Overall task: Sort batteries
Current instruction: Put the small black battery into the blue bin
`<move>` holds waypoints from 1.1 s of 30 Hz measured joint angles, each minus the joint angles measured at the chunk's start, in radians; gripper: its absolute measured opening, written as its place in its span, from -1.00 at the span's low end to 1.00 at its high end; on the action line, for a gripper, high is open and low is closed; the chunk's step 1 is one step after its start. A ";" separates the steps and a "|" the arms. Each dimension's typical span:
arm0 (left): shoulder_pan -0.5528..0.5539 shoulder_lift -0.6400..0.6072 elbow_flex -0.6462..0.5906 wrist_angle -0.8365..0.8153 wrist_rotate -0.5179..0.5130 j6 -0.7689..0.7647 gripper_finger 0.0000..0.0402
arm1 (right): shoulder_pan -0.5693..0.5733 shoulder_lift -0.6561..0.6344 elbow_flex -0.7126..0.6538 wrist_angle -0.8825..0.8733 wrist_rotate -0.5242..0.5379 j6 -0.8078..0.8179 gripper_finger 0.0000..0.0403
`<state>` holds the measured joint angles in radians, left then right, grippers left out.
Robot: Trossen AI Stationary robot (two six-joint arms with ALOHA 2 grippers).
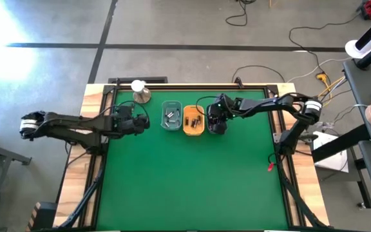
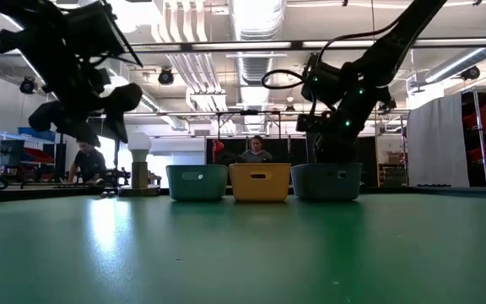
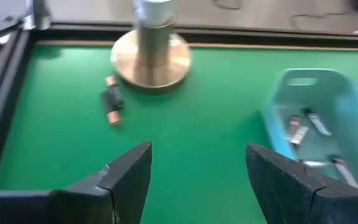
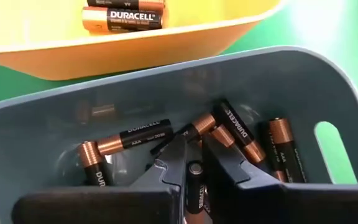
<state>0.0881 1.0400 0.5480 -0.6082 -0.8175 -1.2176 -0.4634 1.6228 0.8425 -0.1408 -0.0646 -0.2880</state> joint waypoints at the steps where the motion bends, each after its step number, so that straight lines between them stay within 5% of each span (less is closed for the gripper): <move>1: 0.020 0.010 -0.001 -0.003 0.007 -0.004 0.19 | 0.000 0.005 0.001 0.003 0.000 -0.004 -0.86; 11: 0.214 0.084 -0.001 0.002 0.134 0.054 0.28 | 0.000 0.015 0.002 0.004 -0.004 -0.010 -0.77; 21: 0.257 0.092 -0.001 -0.022 0.223 0.082 0.28 | 0.000 0.015 0.002 0.004 -0.017 -0.002 -0.82; 33: 0.380 0.170 -0.002 -0.013 0.173 0.058 0.22 | 0.000 -0.015 0.000 -0.004 -0.012 0.016 -0.48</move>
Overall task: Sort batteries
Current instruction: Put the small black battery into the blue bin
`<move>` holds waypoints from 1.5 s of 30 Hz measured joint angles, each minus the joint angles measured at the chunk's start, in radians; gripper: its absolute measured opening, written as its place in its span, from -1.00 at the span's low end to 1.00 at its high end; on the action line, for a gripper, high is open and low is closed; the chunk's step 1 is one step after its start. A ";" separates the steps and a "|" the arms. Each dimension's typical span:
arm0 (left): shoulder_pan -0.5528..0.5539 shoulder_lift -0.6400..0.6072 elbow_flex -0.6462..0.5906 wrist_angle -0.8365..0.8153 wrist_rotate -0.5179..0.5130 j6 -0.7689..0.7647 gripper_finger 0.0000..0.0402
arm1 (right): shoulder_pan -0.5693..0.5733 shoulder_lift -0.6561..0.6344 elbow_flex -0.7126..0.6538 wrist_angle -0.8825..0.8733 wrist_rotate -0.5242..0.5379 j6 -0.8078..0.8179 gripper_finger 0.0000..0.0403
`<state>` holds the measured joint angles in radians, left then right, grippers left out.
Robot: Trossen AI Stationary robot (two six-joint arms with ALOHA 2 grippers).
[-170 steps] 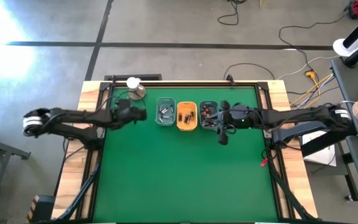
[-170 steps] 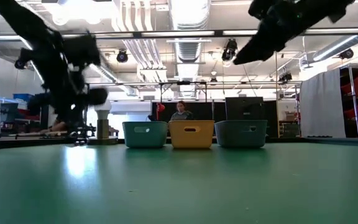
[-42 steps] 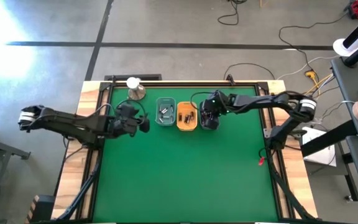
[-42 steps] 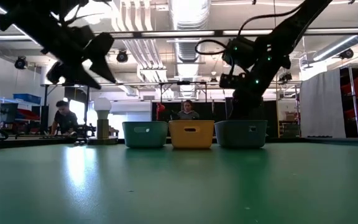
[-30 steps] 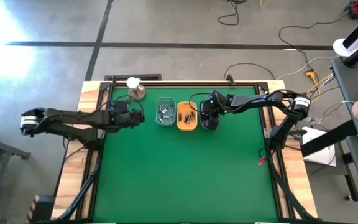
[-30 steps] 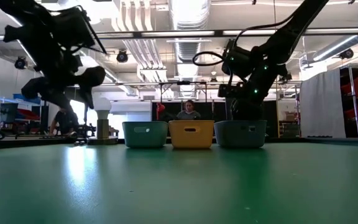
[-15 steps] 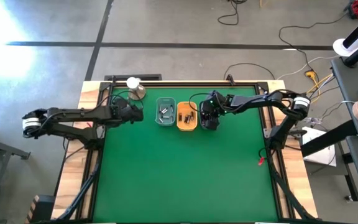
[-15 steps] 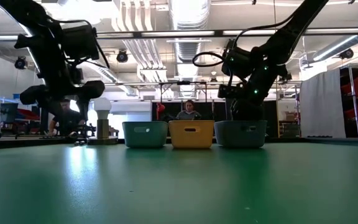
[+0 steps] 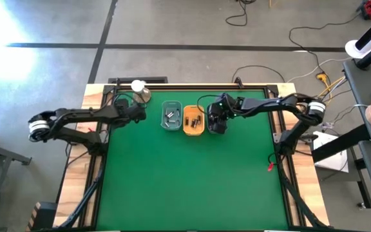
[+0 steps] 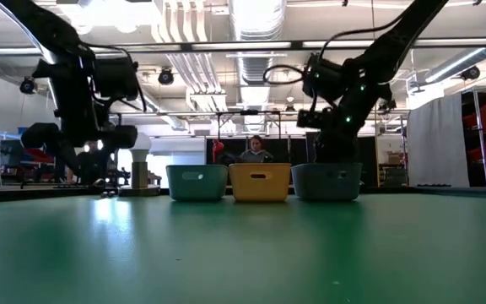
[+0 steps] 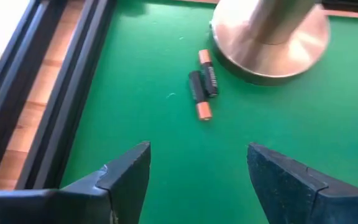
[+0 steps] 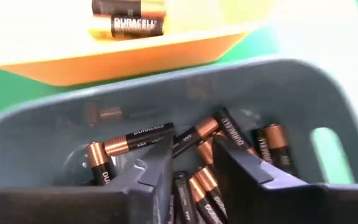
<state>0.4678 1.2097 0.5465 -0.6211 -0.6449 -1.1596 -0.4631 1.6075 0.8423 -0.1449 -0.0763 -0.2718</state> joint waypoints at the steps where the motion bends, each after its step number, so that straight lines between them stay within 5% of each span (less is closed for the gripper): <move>1: 0.008 0.012 0.000 0.001 0.000 0.000 0.19 | 0.000 -0.014 0.000 -0.002 0.003 0.000 -0.45; 9: 0.061 0.096 0.000 0.053 0.033 0.000 -0.07 | 0.000 -0.154 0.000 -0.013 0.005 0.017 -0.24; 20: 0.105 0.124 0.000 0.089 0.036 0.059 -0.04 | 0.001 -0.240 0.000 -0.085 -0.002 0.060 0.01; 32: 0.214 0.208 -0.001 0.206 0.040 0.059 -0.05 | 0.002 -0.240 0.000 -0.086 -0.005 0.063 0.04; 45: 0.213 0.357 0.003 0.376 0.023 0.095 -0.21 | 0.002 -0.240 0.000 -0.115 -0.005 0.063 0.02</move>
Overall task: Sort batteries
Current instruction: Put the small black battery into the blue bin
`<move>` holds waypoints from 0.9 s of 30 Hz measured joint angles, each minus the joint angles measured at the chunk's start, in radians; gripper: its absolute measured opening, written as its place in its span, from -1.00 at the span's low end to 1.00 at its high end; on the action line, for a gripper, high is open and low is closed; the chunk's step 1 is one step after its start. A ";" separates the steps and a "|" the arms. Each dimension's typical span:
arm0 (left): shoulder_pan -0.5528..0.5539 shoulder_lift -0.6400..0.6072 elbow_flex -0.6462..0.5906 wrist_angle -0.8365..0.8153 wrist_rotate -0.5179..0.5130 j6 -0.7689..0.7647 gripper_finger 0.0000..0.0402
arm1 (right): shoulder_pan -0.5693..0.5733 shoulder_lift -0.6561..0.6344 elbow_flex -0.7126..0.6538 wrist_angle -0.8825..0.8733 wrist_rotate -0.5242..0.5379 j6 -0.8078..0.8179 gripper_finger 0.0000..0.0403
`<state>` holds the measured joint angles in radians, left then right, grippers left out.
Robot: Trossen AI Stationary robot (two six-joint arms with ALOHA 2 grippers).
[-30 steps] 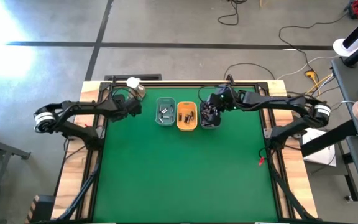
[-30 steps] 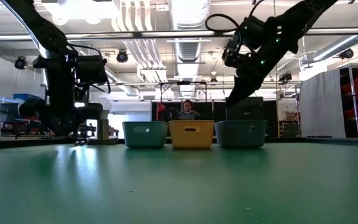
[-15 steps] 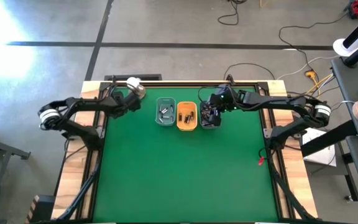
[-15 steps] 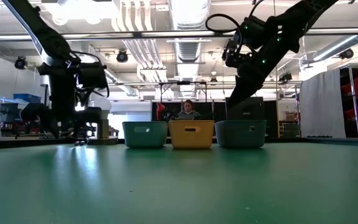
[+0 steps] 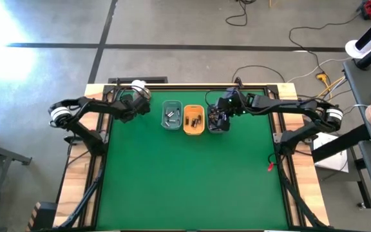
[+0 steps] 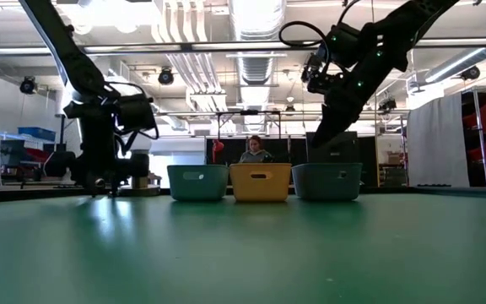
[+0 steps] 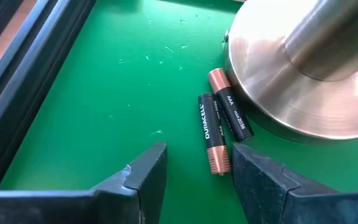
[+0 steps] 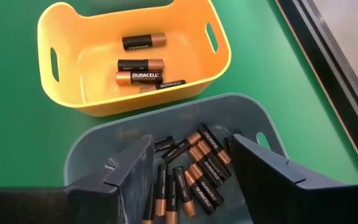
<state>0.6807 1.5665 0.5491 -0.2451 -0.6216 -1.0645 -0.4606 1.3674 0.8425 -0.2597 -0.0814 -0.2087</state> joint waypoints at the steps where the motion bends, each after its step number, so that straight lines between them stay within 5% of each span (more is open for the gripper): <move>1: 0.000 0.001 0.000 0.000 -0.004 0.000 -0.22 | 0.000 0.000 0.000 0.001 0.000 0.000 0.02; 7: 0.001 0.001 -0.001 -0.006 -0.014 0.000 -0.32 | 0.000 0.000 0.000 0.001 0.000 0.008 0.02; 18: -0.007 0.002 -0.002 -0.037 -0.035 0.040 -0.93 | 0.020 -0.112 0.002 -0.005 0.001 0.010 -0.03; 27: -0.108 -0.097 -0.008 -0.180 -0.020 0.038 -0.94 | 0.122 -0.212 0.000 0.025 0.000 0.042 -0.12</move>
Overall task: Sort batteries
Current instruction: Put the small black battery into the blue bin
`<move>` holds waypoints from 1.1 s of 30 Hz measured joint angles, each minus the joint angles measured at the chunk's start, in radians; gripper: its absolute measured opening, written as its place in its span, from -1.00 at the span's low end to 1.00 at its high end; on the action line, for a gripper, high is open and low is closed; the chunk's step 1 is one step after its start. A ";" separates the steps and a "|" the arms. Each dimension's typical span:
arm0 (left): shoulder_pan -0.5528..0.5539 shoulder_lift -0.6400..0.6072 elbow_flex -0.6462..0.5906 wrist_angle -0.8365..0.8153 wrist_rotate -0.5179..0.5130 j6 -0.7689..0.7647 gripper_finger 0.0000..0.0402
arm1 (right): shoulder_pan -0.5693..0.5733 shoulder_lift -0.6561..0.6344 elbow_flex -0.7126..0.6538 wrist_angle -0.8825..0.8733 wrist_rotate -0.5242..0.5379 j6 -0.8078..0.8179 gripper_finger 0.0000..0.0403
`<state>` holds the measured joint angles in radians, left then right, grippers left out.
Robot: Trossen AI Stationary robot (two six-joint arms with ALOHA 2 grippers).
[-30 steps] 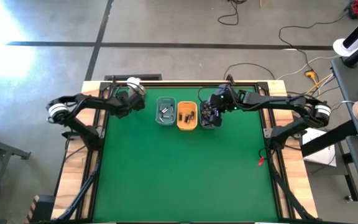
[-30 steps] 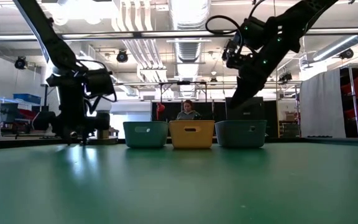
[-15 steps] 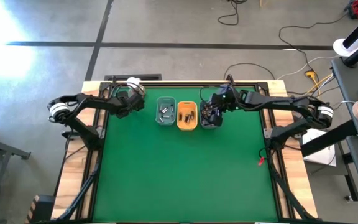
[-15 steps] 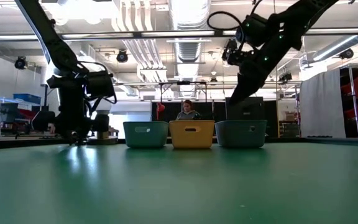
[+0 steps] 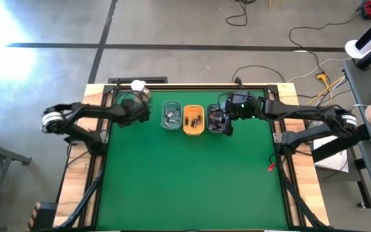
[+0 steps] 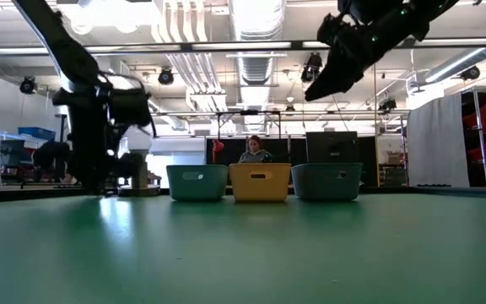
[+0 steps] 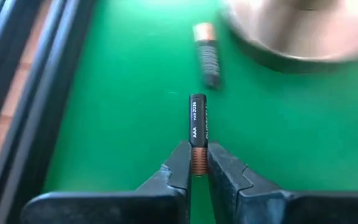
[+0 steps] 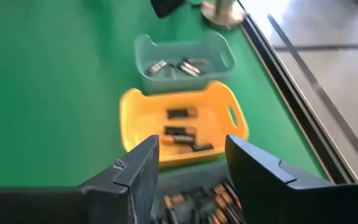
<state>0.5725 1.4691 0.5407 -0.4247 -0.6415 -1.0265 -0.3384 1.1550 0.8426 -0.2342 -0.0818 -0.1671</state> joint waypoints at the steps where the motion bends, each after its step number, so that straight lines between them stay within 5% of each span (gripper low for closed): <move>1: -0.026 -0.025 -0.001 -0.006 0.001 0.006 -0.94 | 0.016 0.000 -0.005 0.016 0.000 0.005 -0.13; 15: -0.501 -0.342 -0.003 0.132 -0.070 0.161 -0.94 | 0.132 0.094 -0.043 0.293 -0.001 0.044 -0.20; 20: -0.687 -0.332 -0.050 0.656 -0.096 0.561 -0.95 | 0.178 0.173 -0.085 0.617 -0.033 0.086 -0.15; 25: -0.755 -0.229 -0.133 1.304 0.104 0.919 -0.95 | 0.219 0.301 -0.087 0.933 -0.061 0.141 -0.09; 33: -0.754 -0.068 -0.131 1.642 0.214 1.047 -0.95 | 0.244 0.352 -0.028 1.086 -0.135 0.177 -0.02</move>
<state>-0.1814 1.4016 0.4100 1.2175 -0.4271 0.0201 -0.0939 1.5068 0.8148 0.8513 -0.2173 0.0097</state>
